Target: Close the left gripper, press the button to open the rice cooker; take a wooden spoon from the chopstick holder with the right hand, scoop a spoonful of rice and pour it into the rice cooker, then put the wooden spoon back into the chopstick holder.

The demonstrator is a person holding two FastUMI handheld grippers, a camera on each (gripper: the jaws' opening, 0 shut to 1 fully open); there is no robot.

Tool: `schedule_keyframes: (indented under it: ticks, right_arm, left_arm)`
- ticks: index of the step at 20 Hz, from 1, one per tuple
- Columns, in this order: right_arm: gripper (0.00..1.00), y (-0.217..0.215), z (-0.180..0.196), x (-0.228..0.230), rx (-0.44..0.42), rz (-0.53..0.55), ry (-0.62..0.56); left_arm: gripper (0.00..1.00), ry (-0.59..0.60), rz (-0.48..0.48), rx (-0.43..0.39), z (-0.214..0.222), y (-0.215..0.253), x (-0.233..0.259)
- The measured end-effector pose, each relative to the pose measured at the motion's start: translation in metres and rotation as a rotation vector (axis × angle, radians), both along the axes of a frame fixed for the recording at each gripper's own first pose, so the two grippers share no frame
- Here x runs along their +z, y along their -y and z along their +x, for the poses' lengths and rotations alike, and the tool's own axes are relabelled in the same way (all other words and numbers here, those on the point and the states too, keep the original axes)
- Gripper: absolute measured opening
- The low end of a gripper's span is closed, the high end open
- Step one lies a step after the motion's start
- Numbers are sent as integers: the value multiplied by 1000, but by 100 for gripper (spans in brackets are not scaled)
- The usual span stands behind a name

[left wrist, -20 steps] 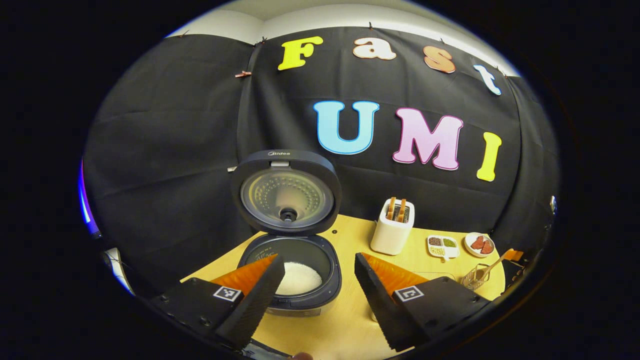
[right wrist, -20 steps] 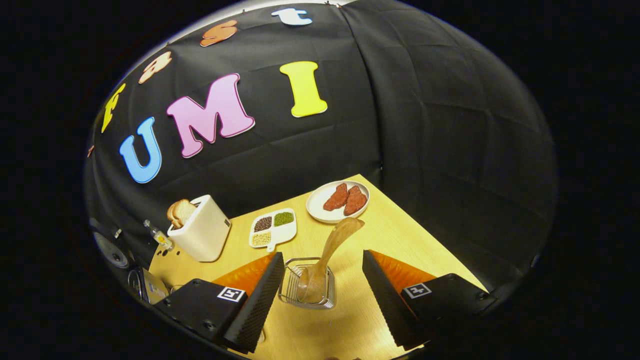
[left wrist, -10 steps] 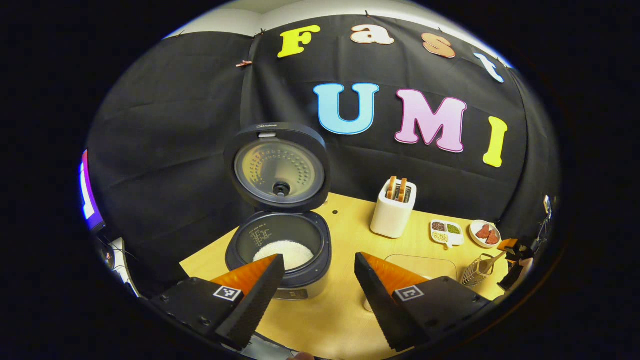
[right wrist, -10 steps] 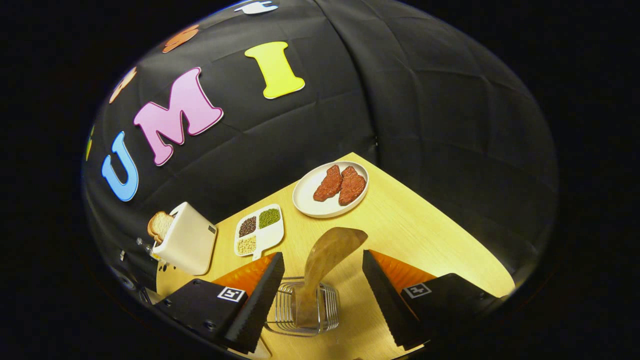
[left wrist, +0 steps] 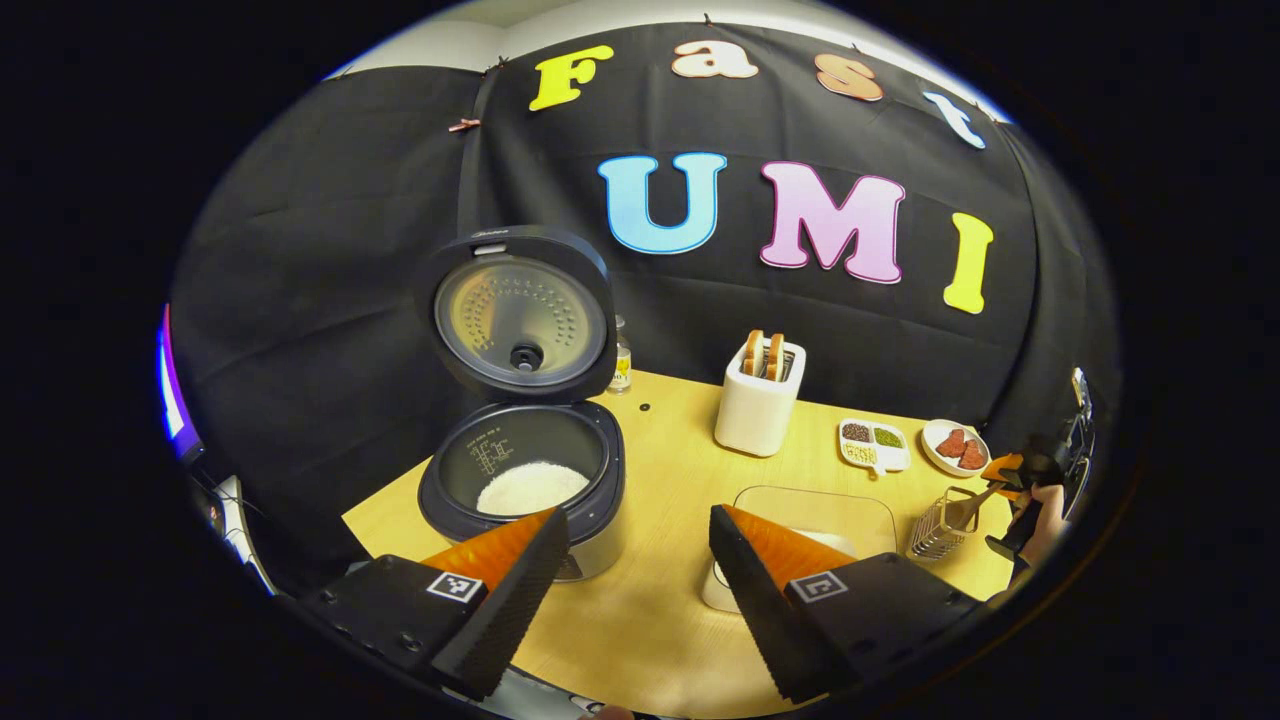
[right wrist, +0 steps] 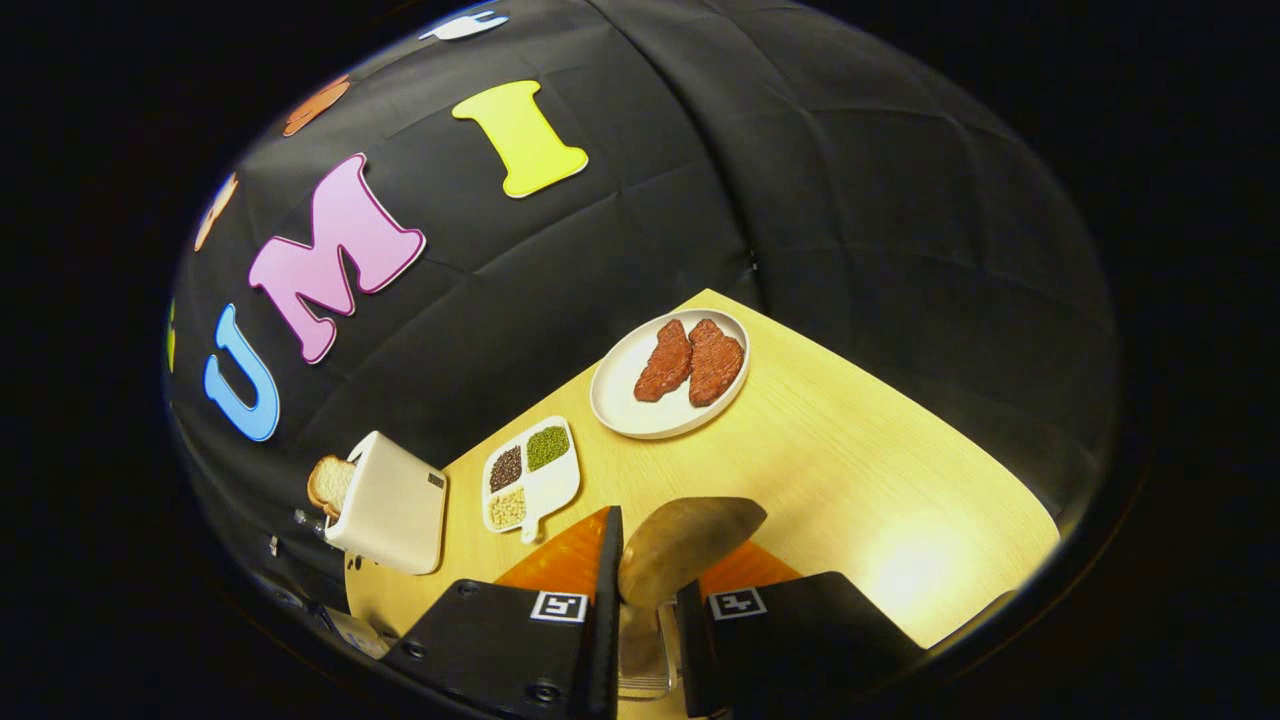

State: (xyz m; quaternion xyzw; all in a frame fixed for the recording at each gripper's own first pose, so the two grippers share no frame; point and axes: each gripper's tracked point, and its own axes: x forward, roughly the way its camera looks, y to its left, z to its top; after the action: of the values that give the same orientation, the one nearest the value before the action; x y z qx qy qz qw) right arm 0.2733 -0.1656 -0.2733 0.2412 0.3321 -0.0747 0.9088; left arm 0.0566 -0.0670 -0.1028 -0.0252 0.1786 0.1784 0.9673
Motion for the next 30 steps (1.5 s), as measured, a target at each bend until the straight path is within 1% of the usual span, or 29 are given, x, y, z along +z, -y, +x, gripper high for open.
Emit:
schedule_keyframes:
  ticks: [1,2,3,4,7,10,11,14,16,17,19,23,26,28,30]
  right_arm:
    - [27,-4,5,-5,11,21,6]
    - [24,-8,4,-4,21,28,9]
    - [24,-9,3,-1,28,21,20]
    - [22,-11,3,4,39,11,35]
    - [21,-18,4,31,55,-16,97]
    - [21,-22,2,68,53,-14,160]
    - [21,-26,2,80,55,-1,179]
    - [21,-43,-11,102,65,79,180]
    - [21,-52,-15,122,68,90,217]
    - [22,-59,-17,134,72,99,239]
    - [21,-82,-24,151,99,126,264]
    - [21,-133,-44,154,181,133,245]
    - [22,-171,-59,146,238,133,233]
    - [21,-193,-69,135,280,129,217]
    - [22,-211,-76,121,328,97,212]
  left_arm:
    - [95,7,6,-7,1,2,2]
    - [93,17,17,-14,3,4,6]
    - [96,22,26,-22,5,5,8]
    - [96,25,30,-29,7,6,8]
    - [96,38,25,-44,9,6,12]
    - [96,55,6,-43,4,-2,14]
    - [96,58,-2,-40,2,-6,14]
    - [96,55,-26,-45,-4,-19,7]
    - [95,51,36,-28,-13,-38,6]
    - [95,56,51,-28,-16,-46,8]
    - [95,64,29,-38,-21,-55,4]
    - [96,51,-34,-32,-35,-75,-12]
    - [96,45,-85,-52,-41,-83,-16]
    - [95,50,-88,-61,-43,-90,-17]
    - [95,49,-78,-69,-43,-99,-20]
